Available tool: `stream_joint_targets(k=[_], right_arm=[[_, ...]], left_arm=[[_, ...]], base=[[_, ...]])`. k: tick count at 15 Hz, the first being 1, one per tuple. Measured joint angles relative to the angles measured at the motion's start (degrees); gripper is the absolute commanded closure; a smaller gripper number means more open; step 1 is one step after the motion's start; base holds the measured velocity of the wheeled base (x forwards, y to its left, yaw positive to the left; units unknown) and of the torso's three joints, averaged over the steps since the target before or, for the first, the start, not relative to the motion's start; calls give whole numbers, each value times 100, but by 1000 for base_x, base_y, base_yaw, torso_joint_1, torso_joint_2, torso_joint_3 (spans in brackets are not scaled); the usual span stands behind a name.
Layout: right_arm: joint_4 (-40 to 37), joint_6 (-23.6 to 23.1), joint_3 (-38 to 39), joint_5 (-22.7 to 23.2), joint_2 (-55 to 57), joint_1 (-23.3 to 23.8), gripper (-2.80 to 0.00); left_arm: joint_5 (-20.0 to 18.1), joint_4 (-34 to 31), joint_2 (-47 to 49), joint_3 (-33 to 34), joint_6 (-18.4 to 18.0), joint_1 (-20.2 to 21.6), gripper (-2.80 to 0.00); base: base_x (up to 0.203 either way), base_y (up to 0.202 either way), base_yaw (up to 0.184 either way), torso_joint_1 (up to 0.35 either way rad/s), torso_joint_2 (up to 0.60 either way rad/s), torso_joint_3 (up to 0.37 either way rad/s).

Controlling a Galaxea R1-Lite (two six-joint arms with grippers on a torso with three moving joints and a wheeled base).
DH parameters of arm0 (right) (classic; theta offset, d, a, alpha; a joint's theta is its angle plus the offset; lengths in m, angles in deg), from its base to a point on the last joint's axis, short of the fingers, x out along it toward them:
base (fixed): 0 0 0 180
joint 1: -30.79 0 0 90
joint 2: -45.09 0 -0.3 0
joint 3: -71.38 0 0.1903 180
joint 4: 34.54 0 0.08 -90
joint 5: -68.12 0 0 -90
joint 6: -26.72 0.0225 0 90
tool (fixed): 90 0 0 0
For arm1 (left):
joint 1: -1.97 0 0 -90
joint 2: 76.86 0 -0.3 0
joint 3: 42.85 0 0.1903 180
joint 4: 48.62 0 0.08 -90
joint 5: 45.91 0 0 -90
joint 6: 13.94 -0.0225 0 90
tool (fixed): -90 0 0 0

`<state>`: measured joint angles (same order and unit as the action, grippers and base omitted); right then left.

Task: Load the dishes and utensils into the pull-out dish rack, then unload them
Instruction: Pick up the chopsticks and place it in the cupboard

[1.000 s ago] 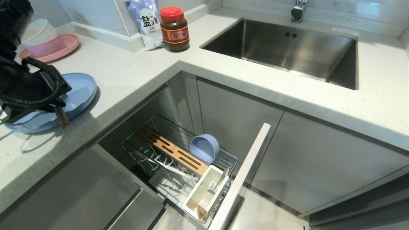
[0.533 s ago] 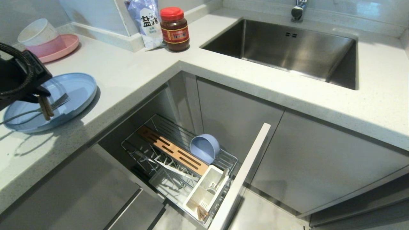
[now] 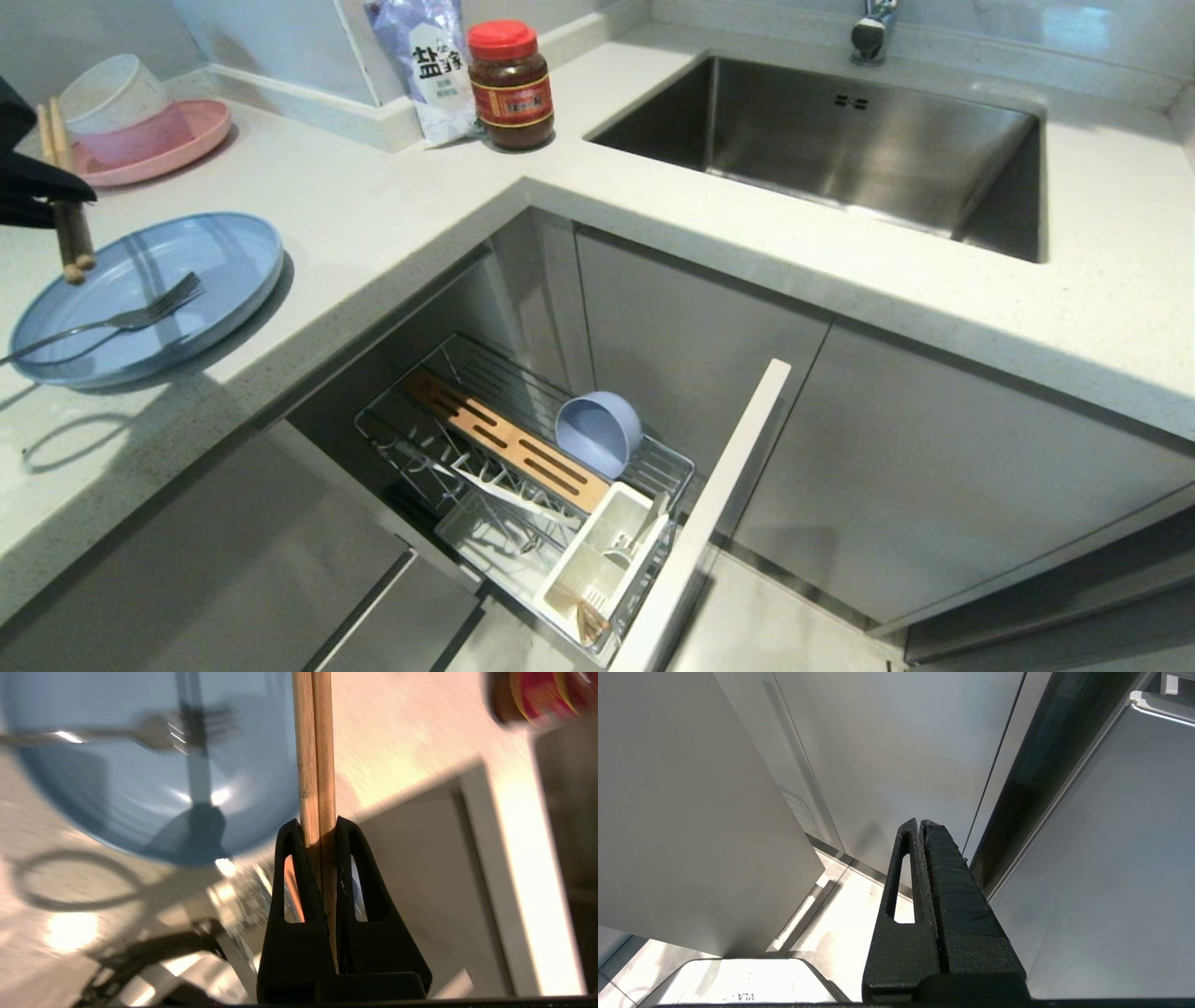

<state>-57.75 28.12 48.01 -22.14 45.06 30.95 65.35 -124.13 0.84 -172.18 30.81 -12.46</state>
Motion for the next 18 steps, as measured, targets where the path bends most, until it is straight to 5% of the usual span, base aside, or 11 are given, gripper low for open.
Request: stream_joint_targets(k=[6,10,14,18], right_arm=[[-2,-1,0,0,0,-2,0],[0,-2,0,-1,0,-5,0],[0,0,0,-1,0,-2,0],[0,0,0,1,0,0,0]], left_arm=[[-1671,-83,-281,291,-67,-526,0],[-2326,-615,-264,486,-346,-1050,0],[-2406,-1242,-107,707,-936,-1526,0],[-2402,-1302,101,1130,-1113,-2008,0]], base=[[0,0,0,0,0,0],[0,0,0,0,0,0],[0,0,0,0,0,0],[0,0,0,0,0,0]])
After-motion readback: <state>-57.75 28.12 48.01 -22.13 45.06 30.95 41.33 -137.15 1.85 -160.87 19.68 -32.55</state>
